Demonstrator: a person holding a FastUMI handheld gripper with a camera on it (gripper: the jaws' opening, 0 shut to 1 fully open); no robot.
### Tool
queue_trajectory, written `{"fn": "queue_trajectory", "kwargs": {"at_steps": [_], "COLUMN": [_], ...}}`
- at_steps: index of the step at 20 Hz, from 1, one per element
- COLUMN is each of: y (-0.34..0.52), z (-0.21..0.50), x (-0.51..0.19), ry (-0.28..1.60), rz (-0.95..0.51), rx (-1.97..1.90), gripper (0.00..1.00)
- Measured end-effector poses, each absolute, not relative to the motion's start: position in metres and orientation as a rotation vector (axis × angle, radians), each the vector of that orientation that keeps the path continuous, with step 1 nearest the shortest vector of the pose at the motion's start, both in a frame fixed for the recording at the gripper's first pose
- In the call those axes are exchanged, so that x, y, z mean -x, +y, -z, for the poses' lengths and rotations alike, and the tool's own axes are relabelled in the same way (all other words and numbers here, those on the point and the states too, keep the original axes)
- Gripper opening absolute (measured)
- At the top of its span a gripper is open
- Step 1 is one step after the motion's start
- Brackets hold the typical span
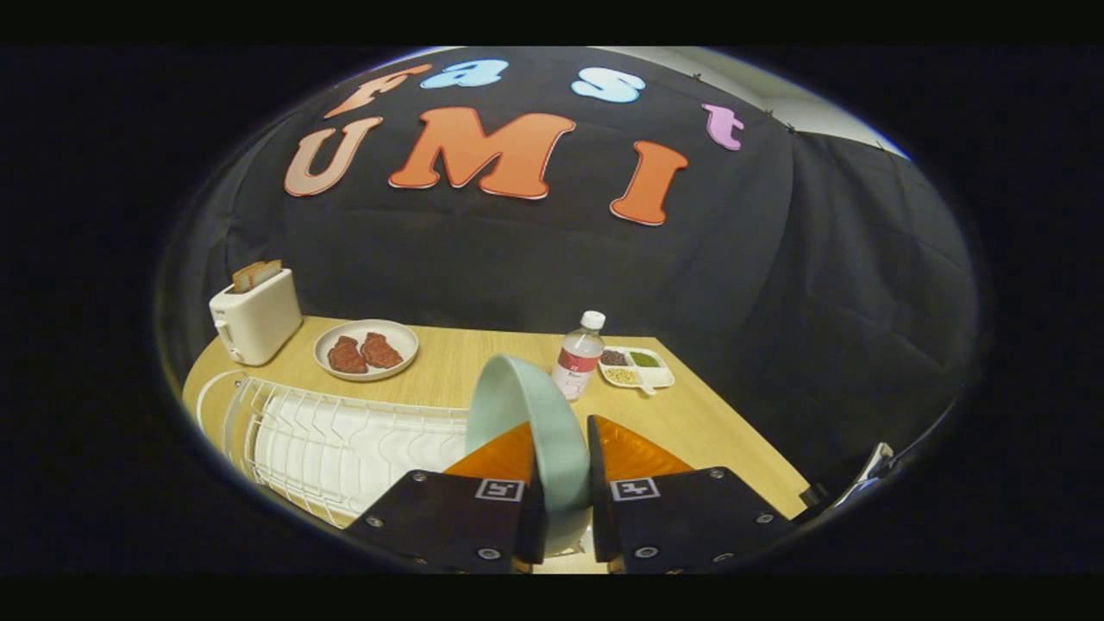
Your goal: Take the plate from the dish rack, then take the spoon from the basket and place it into the plate.
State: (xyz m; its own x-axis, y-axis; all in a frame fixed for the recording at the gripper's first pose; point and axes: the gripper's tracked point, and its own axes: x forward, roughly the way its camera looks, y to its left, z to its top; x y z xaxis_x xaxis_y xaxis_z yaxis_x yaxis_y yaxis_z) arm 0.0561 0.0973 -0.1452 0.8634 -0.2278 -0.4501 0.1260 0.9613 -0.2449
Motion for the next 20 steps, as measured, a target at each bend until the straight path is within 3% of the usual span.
{"fn": "queue_trajectory", "kwargs": {"at_steps": [12,20], "y": [0.074,0.093], "z": [0.109,0.108], "x": [-0.013,0.049], "ry": [0.456,0.527], "rz": [0.259,0.224], "rx": [0.048,-0.214], "gripper": [0.22,0.22]}}
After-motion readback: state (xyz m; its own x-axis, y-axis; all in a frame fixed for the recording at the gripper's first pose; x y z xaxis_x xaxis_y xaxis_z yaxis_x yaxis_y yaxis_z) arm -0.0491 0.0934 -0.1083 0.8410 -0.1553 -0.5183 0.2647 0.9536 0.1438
